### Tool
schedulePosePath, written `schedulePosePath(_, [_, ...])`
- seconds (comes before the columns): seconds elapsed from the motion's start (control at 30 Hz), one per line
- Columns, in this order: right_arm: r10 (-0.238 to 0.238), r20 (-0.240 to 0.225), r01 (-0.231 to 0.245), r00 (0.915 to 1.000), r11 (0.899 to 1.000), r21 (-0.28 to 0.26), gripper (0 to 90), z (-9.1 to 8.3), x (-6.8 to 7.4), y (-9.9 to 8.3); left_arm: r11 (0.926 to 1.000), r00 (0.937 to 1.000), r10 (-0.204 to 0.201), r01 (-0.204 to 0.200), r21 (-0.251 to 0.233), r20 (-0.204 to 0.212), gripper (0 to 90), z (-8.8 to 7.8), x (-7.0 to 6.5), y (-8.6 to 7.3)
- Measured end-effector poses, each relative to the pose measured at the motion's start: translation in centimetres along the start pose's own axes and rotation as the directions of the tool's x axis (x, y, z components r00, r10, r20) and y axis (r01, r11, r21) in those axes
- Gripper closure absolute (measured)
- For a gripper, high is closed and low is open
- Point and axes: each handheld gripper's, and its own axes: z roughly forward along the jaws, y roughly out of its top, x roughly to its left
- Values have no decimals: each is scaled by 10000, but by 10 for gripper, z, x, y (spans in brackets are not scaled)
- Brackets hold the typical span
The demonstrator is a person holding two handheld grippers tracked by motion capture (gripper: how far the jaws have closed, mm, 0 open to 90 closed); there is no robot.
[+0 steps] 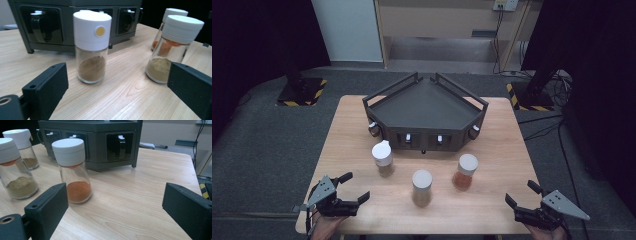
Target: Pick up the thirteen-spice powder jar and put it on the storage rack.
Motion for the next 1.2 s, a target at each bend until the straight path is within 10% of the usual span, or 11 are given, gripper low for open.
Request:
schedulePosePath(0.43, [8, -19, -8, 10000, 10000, 29, 66, 1, -1, 0, 9998, 9998, -187, 187, -69, 46, 28, -2, -2, 7])
schedulePosePath(1.2, [78, -40, -78, 10000, 10000, 38, 66, 1, -2, -1, 9997, 9998, 200, -200, 151, 36, 34, 5, 7, 70])
